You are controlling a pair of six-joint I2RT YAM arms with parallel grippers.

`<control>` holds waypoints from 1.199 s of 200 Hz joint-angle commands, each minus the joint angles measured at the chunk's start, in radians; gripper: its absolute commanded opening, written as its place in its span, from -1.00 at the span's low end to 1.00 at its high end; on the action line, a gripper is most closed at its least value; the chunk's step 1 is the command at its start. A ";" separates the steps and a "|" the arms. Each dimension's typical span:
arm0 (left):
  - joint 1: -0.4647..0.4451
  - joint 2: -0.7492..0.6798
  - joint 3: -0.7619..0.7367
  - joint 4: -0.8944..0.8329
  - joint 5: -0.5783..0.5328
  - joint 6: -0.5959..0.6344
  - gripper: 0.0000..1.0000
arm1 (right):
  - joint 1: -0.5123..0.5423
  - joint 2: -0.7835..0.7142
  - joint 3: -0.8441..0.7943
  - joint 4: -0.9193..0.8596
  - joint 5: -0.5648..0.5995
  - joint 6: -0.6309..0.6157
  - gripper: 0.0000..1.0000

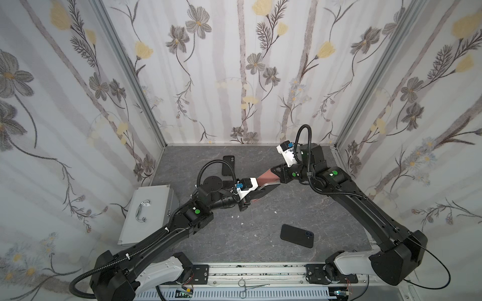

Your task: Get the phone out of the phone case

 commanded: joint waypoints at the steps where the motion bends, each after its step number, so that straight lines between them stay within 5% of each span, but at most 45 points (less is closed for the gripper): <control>1: -0.001 -0.004 0.012 0.076 0.073 -0.029 -1.00 | -0.012 0.000 -0.005 0.091 0.054 0.058 -1.00; 78: 0.061 -0.068 -0.086 0.245 -0.084 -0.241 -1.00 | -0.066 -0.039 -0.095 0.166 0.281 0.160 -1.00; 135: 0.125 0.008 -0.114 0.259 -0.249 -0.555 -1.00 | -0.071 -0.126 -0.252 0.304 0.396 0.133 -1.00; 182: 0.226 0.185 -0.100 0.256 -0.140 -0.792 -1.00 | -0.095 -0.251 -0.459 0.473 0.450 0.149 -1.00; 240: 0.264 0.423 -0.048 0.248 -0.045 -0.865 -1.00 | -0.123 -0.217 -0.490 0.476 0.356 0.158 -1.00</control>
